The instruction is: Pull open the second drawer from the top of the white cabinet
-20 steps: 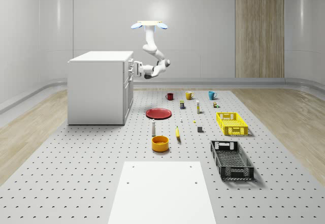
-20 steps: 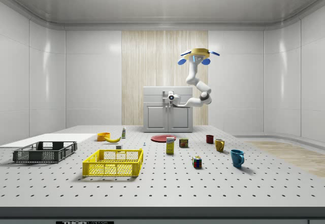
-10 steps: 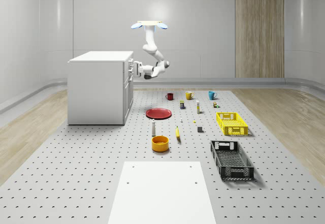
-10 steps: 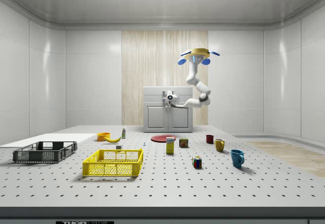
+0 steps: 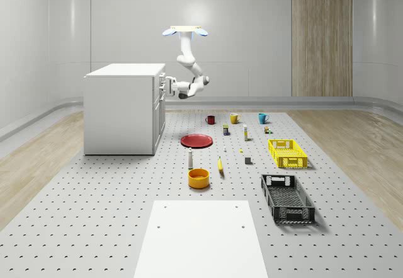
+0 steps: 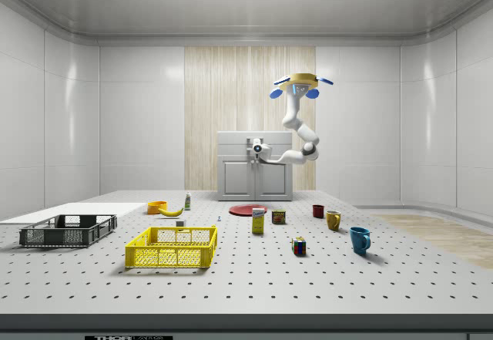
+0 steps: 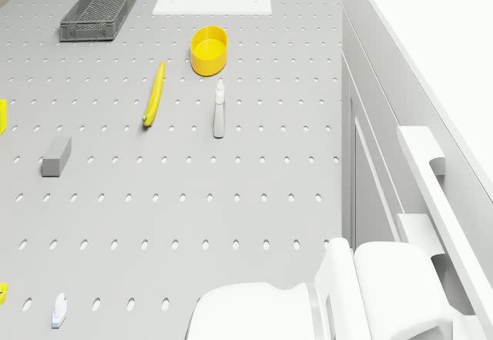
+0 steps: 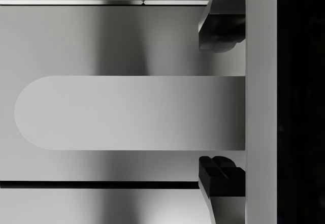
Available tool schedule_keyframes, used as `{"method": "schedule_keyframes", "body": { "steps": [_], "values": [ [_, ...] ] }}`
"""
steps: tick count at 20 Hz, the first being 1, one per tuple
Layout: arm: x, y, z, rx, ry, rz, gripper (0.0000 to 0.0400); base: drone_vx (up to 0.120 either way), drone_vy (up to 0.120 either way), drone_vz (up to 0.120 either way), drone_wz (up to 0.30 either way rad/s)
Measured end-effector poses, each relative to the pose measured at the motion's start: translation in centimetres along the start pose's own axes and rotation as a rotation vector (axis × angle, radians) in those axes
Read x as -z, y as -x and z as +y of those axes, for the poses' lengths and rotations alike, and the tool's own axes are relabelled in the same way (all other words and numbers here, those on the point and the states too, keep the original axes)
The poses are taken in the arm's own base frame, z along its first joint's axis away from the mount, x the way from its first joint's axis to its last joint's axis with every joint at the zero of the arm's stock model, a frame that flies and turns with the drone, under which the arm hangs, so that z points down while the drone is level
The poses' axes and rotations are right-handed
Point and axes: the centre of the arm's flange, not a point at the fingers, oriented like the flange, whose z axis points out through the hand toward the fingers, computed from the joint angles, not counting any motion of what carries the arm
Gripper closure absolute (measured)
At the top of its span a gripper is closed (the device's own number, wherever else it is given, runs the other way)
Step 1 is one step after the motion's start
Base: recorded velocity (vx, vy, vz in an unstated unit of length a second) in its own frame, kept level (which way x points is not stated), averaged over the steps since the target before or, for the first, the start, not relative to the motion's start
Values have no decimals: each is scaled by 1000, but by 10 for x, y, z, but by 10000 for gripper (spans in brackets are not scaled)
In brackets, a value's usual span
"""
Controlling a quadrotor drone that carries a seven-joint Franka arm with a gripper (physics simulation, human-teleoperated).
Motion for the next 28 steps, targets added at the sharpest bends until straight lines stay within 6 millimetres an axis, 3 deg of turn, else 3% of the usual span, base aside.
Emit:
{"method": "schedule_keyframes", "body": {
  "steps": [1,4,7,9,11,12,18,28],
  "values": [
    [0,0,0,0,0,0,100,0,0,0,0],
    [0,1,-1,0,0,0,205,0,0,0,0],
    [0,1,-1,-1,0,0,253,0,0,0,0],
    [0,1,-1,-9,4,3,256,0,0,0,0],
    [1,6,-5,-50,17,13,212,0,0,0,0],
    [1,7,-5,-38,20,16,211,0,0,0,0],
    [9,3,-2,-9,14,10,249,0,0,0,0],
    [23,2,-2,-9,12,9,259,0,0,0,0]
  ]
}}
